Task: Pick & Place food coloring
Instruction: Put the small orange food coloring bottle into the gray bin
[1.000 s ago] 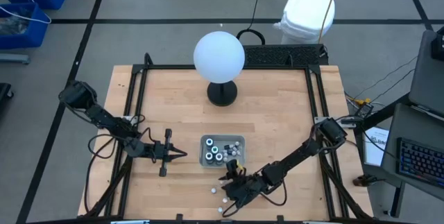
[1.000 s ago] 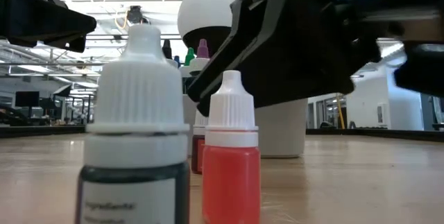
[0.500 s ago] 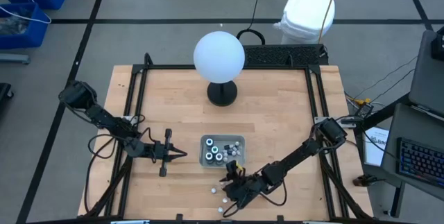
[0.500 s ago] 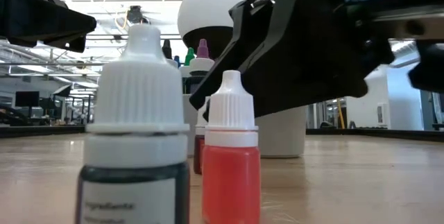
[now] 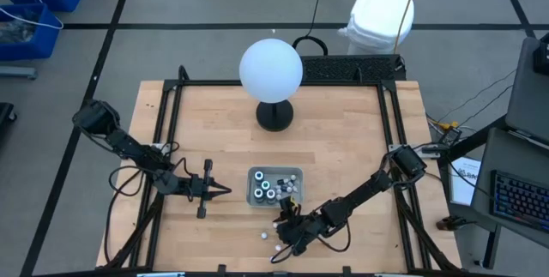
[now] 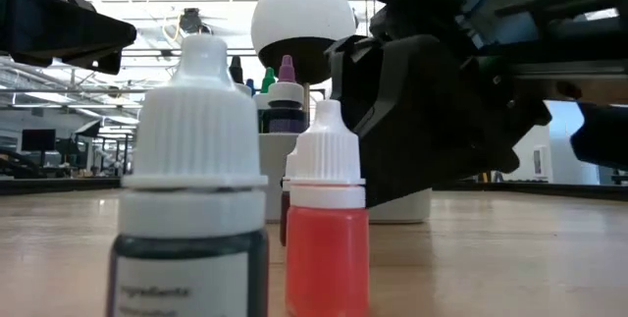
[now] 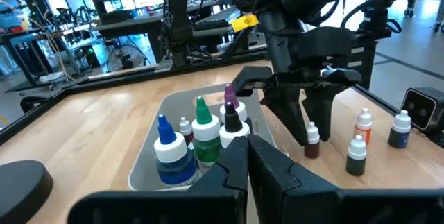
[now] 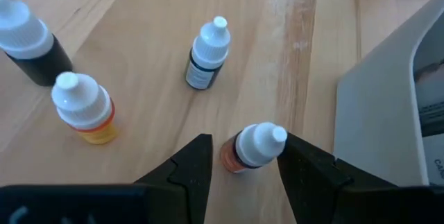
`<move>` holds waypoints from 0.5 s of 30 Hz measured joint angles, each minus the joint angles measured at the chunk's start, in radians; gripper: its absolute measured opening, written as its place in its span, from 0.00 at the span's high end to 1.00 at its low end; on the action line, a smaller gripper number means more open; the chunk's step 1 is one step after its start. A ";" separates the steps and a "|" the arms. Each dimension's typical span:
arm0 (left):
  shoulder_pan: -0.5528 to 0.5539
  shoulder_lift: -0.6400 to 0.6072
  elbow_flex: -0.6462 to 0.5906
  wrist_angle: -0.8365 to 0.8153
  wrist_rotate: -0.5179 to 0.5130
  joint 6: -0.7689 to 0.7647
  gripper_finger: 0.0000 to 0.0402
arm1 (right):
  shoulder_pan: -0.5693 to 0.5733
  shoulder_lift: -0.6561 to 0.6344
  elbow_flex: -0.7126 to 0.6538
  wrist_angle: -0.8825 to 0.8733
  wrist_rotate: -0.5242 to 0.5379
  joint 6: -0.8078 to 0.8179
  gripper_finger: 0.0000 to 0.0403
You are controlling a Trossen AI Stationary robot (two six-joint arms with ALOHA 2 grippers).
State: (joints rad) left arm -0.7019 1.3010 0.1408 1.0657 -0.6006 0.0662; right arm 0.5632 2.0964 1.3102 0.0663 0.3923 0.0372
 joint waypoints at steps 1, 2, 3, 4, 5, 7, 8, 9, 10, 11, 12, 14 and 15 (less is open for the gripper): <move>0.000 0.000 0.000 0.000 0.000 0.000 0.95 | 0.000 0.000 0.000 0.001 -0.002 0.000 0.63; 0.000 0.000 0.000 0.000 0.000 0.000 0.95 | 0.000 0.000 0.000 0.003 -0.002 0.000 0.63; 0.000 0.000 0.000 0.000 0.000 0.000 0.95 | 0.000 0.000 0.000 0.004 -0.002 0.000 0.64; 0.000 0.000 0.000 0.000 0.000 0.000 0.95 | 0.000 0.000 0.000 0.004 -0.002 0.000 0.64; 0.000 0.000 0.000 0.000 0.000 0.000 0.95 | 0.000 0.000 0.000 0.003 -0.002 0.000 0.65; 0.000 0.000 0.000 0.000 0.000 0.000 0.95 | 0.000 0.000 0.000 0.004 -0.003 0.000 0.67; 0.000 0.000 0.000 0.000 0.000 0.000 0.95 | 0.000 0.000 0.000 0.005 -0.003 0.000 0.68; 0.000 0.000 0.000 0.000 0.000 0.000 0.95 | 0.000 0.000 0.000 0.008 -0.003 0.000 0.69; 0.000 0.000 0.000 0.000 0.000 0.000 0.95 | 0.000 0.000 0.000 0.011 -0.003 0.000 0.70; 0.000 0.000 0.000 0.000 0.000 0.000 0.95 | 0.000 0.000 0.000 0.016 -0.004 0.000 0.71; 0.000 0.000 0.000 0.000 0.000 0.000 0.95 | 0.000 0.000 0.000 0.021 -0.005 0.000 0.71; 0.000 0.000 0.000 0.000 0.000 0.000 0.95 | 0.000 0.000 0.000 0.024 -0.005 0.000 0.72; 0.000 0.000 0.000 0.000 0.000 0.001 0.95 | 0.000 0.000 0.000 0.024 -0.005 0.000 0.73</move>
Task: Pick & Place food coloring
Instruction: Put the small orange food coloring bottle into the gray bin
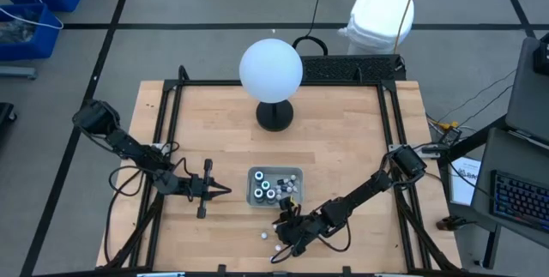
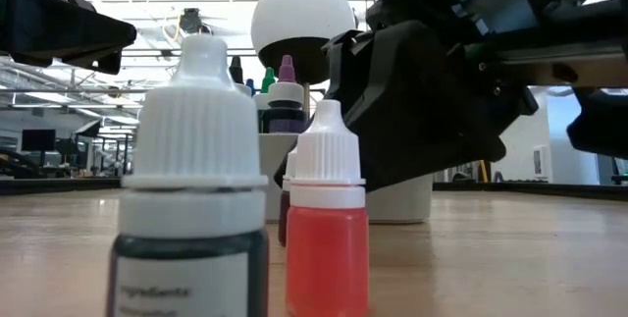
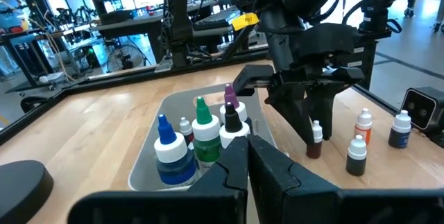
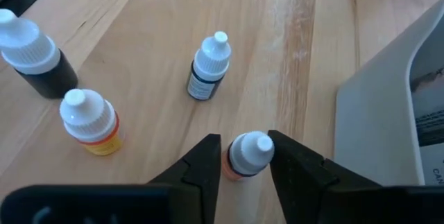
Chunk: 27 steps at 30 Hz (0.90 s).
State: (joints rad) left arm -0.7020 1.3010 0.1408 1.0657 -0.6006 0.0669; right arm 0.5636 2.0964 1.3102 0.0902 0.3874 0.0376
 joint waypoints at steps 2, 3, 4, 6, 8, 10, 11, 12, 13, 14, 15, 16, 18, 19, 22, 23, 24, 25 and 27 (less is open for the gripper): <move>0.000 0.000 0.000 0.000 0.000 0.004 0.95 | 0.000 0.000 0.000 0.002 0.000 0.000 0.73; 0.000 0.000 0.000 0.000 0.000 0.004 0.95 | 0.000 0.000 0.000 0.003 0.000 0.000 0.73; 0.000 0.000 0.000 0.000 0.000 0.005 0.95 | 0.000 0.000 0.000 0.003 0.000 0.000 0.74; 0.000 0.000 0.000 0.000 0.000 0.006 0.95 | 0.000 0.000 0.000 0.003 0.000 0.000 0.74; 0.000 0.000 0.000 0.000 0.000 0.006 0.95 | 0.000 0.000 0.000 0.003 -0.001 0.001 0.74; 0.000 0.000 0.000 0.000 0.000 0.007 0.95 | 0.000 0.000 0.000 0.002 -0.037 0.008 0.75; 0.000 0.000 0.000 0.000 0.000 0.007 0.95 | 0.000 0.000 0.000 0.002 -0.067 0.011 0.76; 0.000 0.000 0.000 0.000 0.000 0.007 0.95 | 0.000 0.000 0.000 0.003 -0.083 0.011 0.77; 0.000 0.000 0.000 0.000 0.000 0.007 0.95 | 0.000 0.000 0.000 0.003 -0.088 0.012 0.78; 0.000 0.000 0.000 0.000 0.000 0.007 0.95 | 0.001 0.000 0.000 0.004 -0.088 0.011 0.80; 0.000 0.000 0.000 0.000 0.000 0.007 0.95 | 0.001 -0.001 0.001 0.004 -0.083 0.011 0.82; 0.000 0.000 0.000 0.000 0.000 0.007 0.95 | 0.001 -0.004 0.001 0.002 -0.080 0.008 0.83; 0.000 0.000 0.000 0.000 0.000 0.007 0.95 | 0.001 -0.007 0.001 0.013 -0.077 0.000 0.86; 0.000 0.000 0.000 0.000 0.000 0.007 0.95 | 0.001 -0.013 0.001 0.013 -0.074 -0.003 0.86; 0.000 0.000 0.000 0.000 0.000 0.007 0.95 | 0.006 -0.043 0.001 0.009 -0.039 -0.004 0.86; 0.000 0.000 0.000 0.000 0.000 0.007 0.95 | 0.009 -0.058 0.001 -0.002 -0.014 -0.005 0.86; 0.000 0.000 0.000 0.000 0.000 0.007 0.95 | 0.014 -0.076 0.001 -0.016 0.012 -0.008 0.86; 0.000 0.000 0.000 0.000 0.000 0.007 0.95 | 0.018 -0.096 0.001 -0.034 0.041 -0.016 0.85; 0.000 0.000 0.000 0.000 0.000 0.007 0.95 | 0.026 -0.150 0.001 -0.082 0.107 -0.024 0.84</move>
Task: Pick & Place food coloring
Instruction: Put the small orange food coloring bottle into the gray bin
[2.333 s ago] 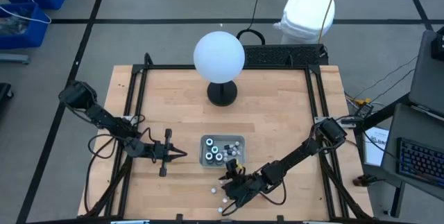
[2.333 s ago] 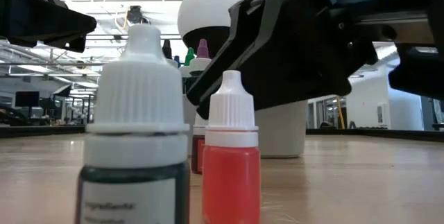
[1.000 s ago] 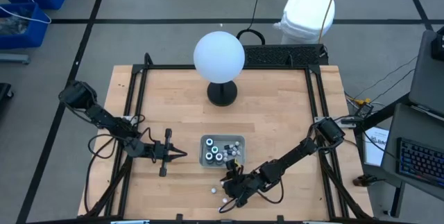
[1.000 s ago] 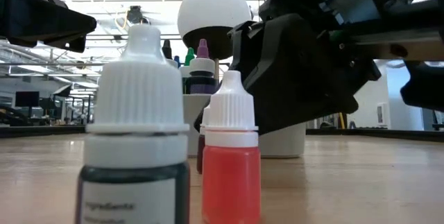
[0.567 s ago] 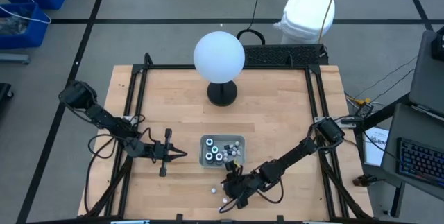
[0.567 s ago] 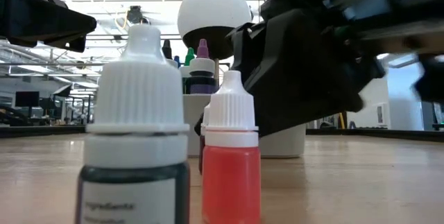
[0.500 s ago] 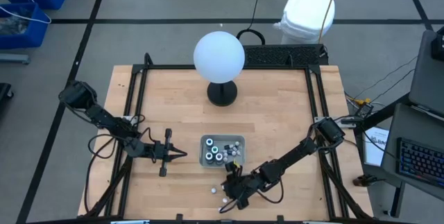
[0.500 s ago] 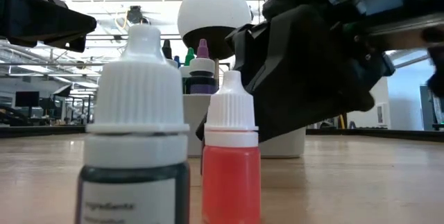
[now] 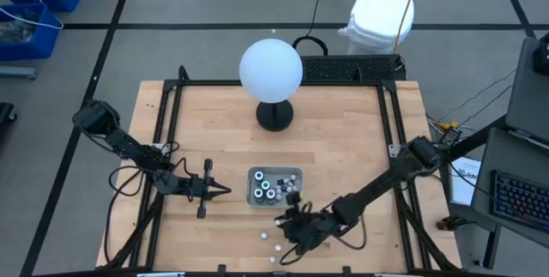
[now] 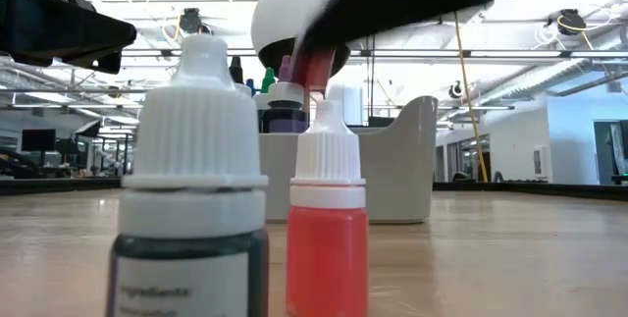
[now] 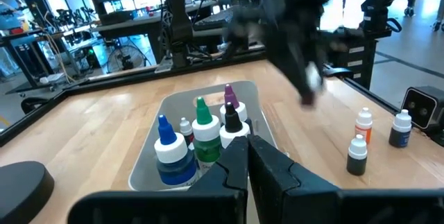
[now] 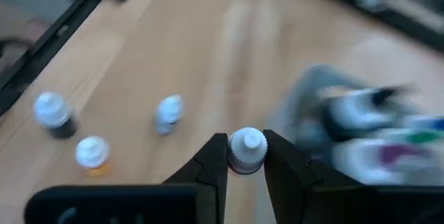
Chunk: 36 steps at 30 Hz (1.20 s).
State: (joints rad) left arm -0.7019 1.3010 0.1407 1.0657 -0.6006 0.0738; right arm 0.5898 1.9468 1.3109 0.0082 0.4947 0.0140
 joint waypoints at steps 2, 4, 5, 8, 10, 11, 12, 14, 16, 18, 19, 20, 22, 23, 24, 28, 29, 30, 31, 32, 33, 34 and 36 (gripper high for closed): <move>0.000 0.000 0.000 0.000 0.000 0.000 0.95 | 0.008 -0.060 0.000 -0.056 0.067 0.011 0.84; 0.000 0.000 0.000 0.000 0.000 0.000 0.95 | 0.008 -0.116 0.001 -0.130 0.119 0.032 0.85; 0.000 0.000 0.000 0.000 0.000 0.000 0.95 | 0.007 -0.142 0.001 -0.166 0.137 0.045 0.85; 0.000 0.000 0.000 0.000 0.000 0.000 0.95 | -0.007 -0.191 0.001 -0.238 0.173 0.078 0.86; 0.000 0.000 0.000 -0.001 0.000 0.001 0.95 | -0.025 -0.204 0.001 -0.248 0.186 0.093 0.86; 0.000 0.000 0.000 0.000 0.000 0.006 0.95 | -0.039 -0.204 0.001 -0.246 0.184 0.098 0.85; 0.000 0.000 0.000 -0.001 0.000 0.016 0.95 | -0.053 -0.203 0.001 -0.254 0.181 0.107 0.85; 0.000 0.000 0.000 0.000 0.000 0.037 0.95 | -0.080 -0.190 0.001 -0.285 0.184 0.136 0.85; 0.000 0.000 0.000 -0.001 0.000 0.041 0.95 | -0.104 -0.178 0.000 -0.320 0.184 0.171 0.85; 0.000 0.000 0.000 0.000 0.000 0.041 0.95 | -0.126 -0.163 0.000 -0.335 0.185 0.204 0.85; 0.000 0.000 0.000 -0.001 0.000 0.041 0.95 | -0.135 -0.158 0.000 -0.341 0.185 0.214 0.85; 0.000 0.000 0.000 0.000 0.000 0.042 0.95 | -0.142 -0.151 0.000 -0.344 0.184 0.222 0.85; 0.000 0.000 0.000 -0.001 0.000 0.050 0.95 | -0.154 -0.141 0.000 -0.339 0.182 0.239 0.85; 0.000 0.000 0.000 -0.001 0.000 0.053 0.95 | -0.159 -0.136 0.000 -0.339 0.181 0.250 0.85; 0.000 0.000 0.000 -0.001 0.000 0.053 0.95 | -0.163 -0.132 0.000 -0.339 0.174 0.261 0.85; 0.000 0.000 0.000 -0.002 0.000 0.053 0.95 | -0.172 -0.113 -0.001 -0.343 0.130 0.296 0.85; 0.000 0.000 0.000 -0.002 0.000 0.053 0.95 | -0.171 -0.113 -0.007 -0.341 0.130 0.304 0.85; 0.000 0.000 0.000 -0.002 0.000 0.053 0.95 | -0.171 -0.115 -0.020 -0.324 0.130 0.313 0.85; 0.000 0.000 0.000 -0.001 0.000 0.053 0.95 | -0.171 -0.116 -0.035 -0.300 0.132 0.319 0.85; 0.000 0.000 0.000 -0.002 0.000 0.052 0.95 | -0.172 -0.118 -0.054 -0.280 0.132 0.326 0.85; 0.000 0.000 0.000 -0.001 0.003 0.049 0.95 | -0.171 -0.120 -0.075 -0.264 0.131 0.332 0.85; 0.000 0.000 0.000 -0.001 0.010 0.048 0.95 | -0.172 -0.120 -0.094 -0.246 0.131 0.339 0.85; 0.000 0.000 0.000 -0.001 0.022 0.048 0.95 | -0.176 -0.120 -0.128 -0.171 0.127 0.345 0.85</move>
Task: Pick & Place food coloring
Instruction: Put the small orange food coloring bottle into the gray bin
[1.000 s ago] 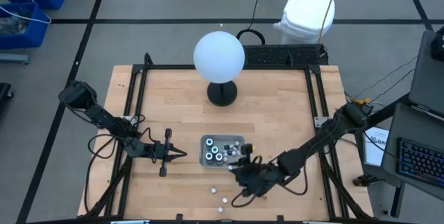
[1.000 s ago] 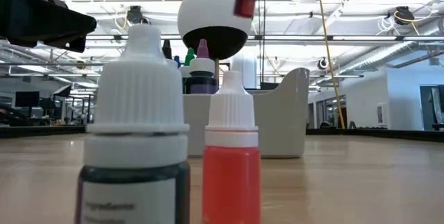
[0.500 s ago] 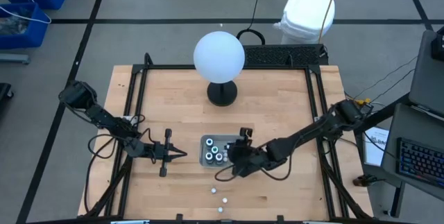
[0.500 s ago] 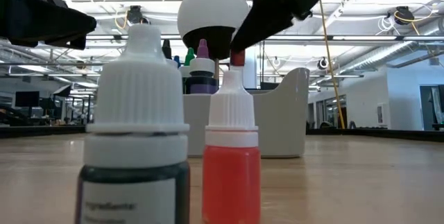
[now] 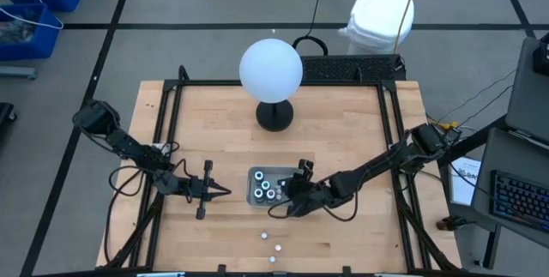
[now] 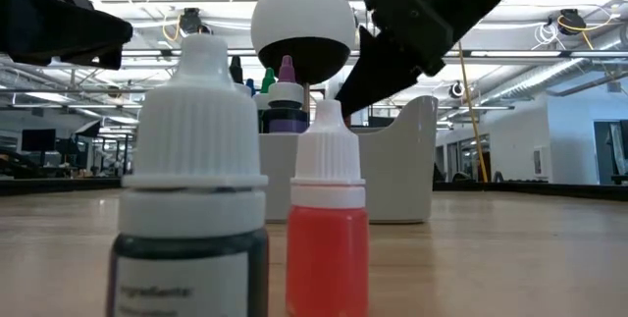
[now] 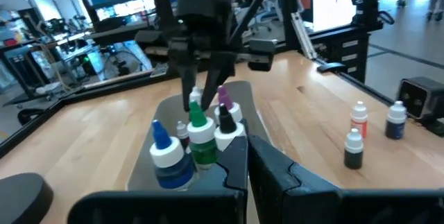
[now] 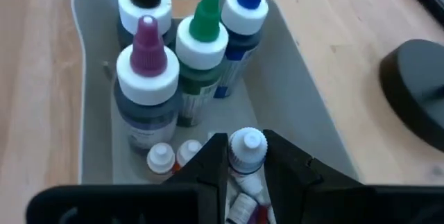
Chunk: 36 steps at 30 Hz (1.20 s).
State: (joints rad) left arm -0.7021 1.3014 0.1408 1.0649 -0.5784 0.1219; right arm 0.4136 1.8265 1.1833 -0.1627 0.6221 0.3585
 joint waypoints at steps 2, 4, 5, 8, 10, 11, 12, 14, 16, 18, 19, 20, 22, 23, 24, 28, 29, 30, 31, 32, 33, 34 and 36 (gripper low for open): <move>0.000 0.000 0.000 0.002 0.002 0.008 0.95 | -0.008 -0.001 -0.029 0.057 -0.023 -0.001 0.85; 0.000 0.000 0.000 0.002 0.002 0.009 0.95 | -0.017 0.000 -0.042 0.081 -0.045 -0.002 0.85; 0.000 0.000 0.000 0.002 0.002 0.011 0.95 | -0.022 0.000 -0.043 0.081 -0.049 -0.002 0.85; 0.000 0.000 0.000 0.002 0.002 0.025 0.95 | -0.035 -0.001 -0.043 0.078 -0.051 -0.001 0.85; 0.000 0.000 0.000 0.002 0.002 0.034 0.95 | -0.042 -0.001 -0.043 0.077 -0.068 0.011 0.85; 0.000 0.000 0.000 0.002 0.002 0.034 0.95 | -0.047 -0.001 -0.043 0.079 -0.087 0.021 0.85; 0.000 0.000 0.000 0.002 0.002 0.034 0.95 | -0.052 -0.001 -0.043 0.079 -0.109 0.030 0.85; 0.000 0.000 0.000 0.002 0.002 0.034 0.95 | -0.057 0.004 -0.043 0.077 -0.129 0.048 0.85; 0.000 0.000 0.000 0.002 0.002 0.034 0.95 | -0.059 0.005 -0.046 0.073 -0.129 0.058 0.85; 0.000 0.000 0.000 0.002 0.002 0.033 0.95 | -0.061 0.005 -0.056 0.082 -0.128 0.073 0.85; 0.000 0.000 0.000 0.002 0.002 0.033 0.95 | -0.061 0.005 -0.064 0.082 -0.128 0.075 0.85; 0.000 0.000 0.000 0.002 0.002 0.033 0.95 | -0.061 0.005 -0.071 0.081 -0.128 0.075 0.85; 0.000 0.000 0.000 0.002 0.002 0.033 0.95 | -0.063 0.005 -0.084 0.088 -0.128 0.079 0.85; 0.000 0.000 0.000 0.002 0.002 0.034 0.95 | -0.065 0.005 -0.088 0.092 -0.128 0.083 0.85; 0.000 0.000 0.000 0.002 0.002 0.035 0.95 | -0.067 0.004 -0.092 0.095 -0.127 0.091 0.85; 0.005 0.000 0.000 0.002 0.003 0.047 0.95 | -0.072 0.004 -0.095 0.094 -0.126 0.094 0.84; 0.008 0.000 0.000 0.002 0.003 0.049 0.95 | -0.073 0.004 -0.096 0.098 -0.126 0.094 0.84; 0.012 0.000 0.000 0.002 0.003 0.049 0.95 | -0.074 0.004 -0.096 0.102 -0.126 0.094 0.84; 0.016 0.000 0.000 0.002 0.003 0.049 0.95 | -0.074 0.004 -0.096 0.105 -0.126 0.094 0.84; 0.019 0.000 0.000 0.002 0.003 0.049 0.95 | -0.074 0.004 -0.096 0.106 -0.126 0.094 0.84; 0.023 0.000 0.000 0.002 0.003 0.046 0.95 | -0.074 0.004 -0.096 0.106 -0.126 0.093 0.84; 0.026 0.000 0.000 0.002 0.003 0.040 0.95 | -0.074 0.004 -0.096 0.106 -0.126 0.090 0.84; 0.031 0.000 0.000 0.002 0.004 0.025 0.95 | -0.074 0.005 -0.096 0.106 -0.126 0.091 0.84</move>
State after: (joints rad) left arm -0.6709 1.3014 0.1406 1.0664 -0.5747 0.1465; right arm 0.3393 1.8313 1.0874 -0.0566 0.4961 0.4491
